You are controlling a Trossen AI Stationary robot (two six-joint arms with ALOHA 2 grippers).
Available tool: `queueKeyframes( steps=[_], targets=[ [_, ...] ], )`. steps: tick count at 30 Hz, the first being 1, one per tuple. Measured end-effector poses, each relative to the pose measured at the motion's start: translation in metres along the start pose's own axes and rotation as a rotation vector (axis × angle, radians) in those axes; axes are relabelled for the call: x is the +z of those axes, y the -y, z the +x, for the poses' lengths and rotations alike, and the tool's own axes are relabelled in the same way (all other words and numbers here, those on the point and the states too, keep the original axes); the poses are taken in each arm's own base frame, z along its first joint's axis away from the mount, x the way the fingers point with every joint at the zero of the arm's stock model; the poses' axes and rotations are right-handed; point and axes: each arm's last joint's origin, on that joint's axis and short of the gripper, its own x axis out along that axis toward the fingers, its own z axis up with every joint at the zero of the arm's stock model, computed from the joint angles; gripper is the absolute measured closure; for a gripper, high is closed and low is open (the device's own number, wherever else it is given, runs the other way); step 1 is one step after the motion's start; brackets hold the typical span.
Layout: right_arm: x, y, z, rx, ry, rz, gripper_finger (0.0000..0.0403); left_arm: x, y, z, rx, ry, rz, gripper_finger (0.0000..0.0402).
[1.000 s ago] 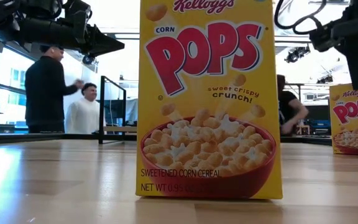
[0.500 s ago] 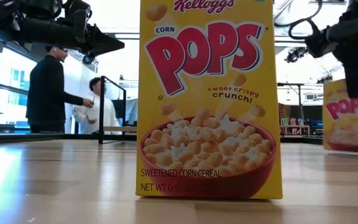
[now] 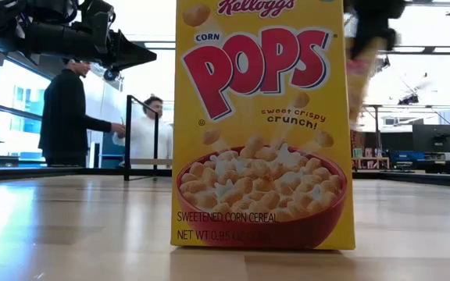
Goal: Stack cereal on shelf
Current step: Put the top cereal box on the shelf aligned with the other yellow cereal box
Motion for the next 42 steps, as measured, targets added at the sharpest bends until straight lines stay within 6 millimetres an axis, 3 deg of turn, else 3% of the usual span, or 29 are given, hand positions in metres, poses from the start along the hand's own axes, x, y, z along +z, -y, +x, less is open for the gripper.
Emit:
queueKeyframes(
  steps=[4, 10, 21, 28, 38, 42],
  targets=[
    [0.045, -0.007, 0.004, 0.029, 0.05, -0.163, 0.0283, 0.0, 0.0, 0.0, 0.0, 0.0, 0.0, 0.0396],
    [0.114, -0.005, 0.029, 0.029, 0.043, -0.419, 0.0283, 0.0, 0.0, 0.0, 0.0, -0.001, 0.0, 0.0396],
    [0.207, 0.043, 0.089, -0.046, -0.082, -0.666, 0.0283, 0.0, 0.0, 0.0, -0.001, -0.001, 0.0, 0.0396],
    [0.234, 0.066, 0.104, -0.1, -0.066, -0.703, 0.0283, 0.0, 0.0, 0.0, -0.001, -0.001, 0.0, 0.0396],
    [0.242, 0.085, 0.127, -0.161, -0.09, -0.662, 0.0282, 0.0, 0.0, 0.0, -0.001, -0.001, 0.0, 0.0396],
    [0.244, 0.086, 0.13, -0.211, -0.066, -0.642, 0.026, 0.0, 0.0, 0.0, -0.001, -0.001, -0.003, 0.0396]
  ],
)
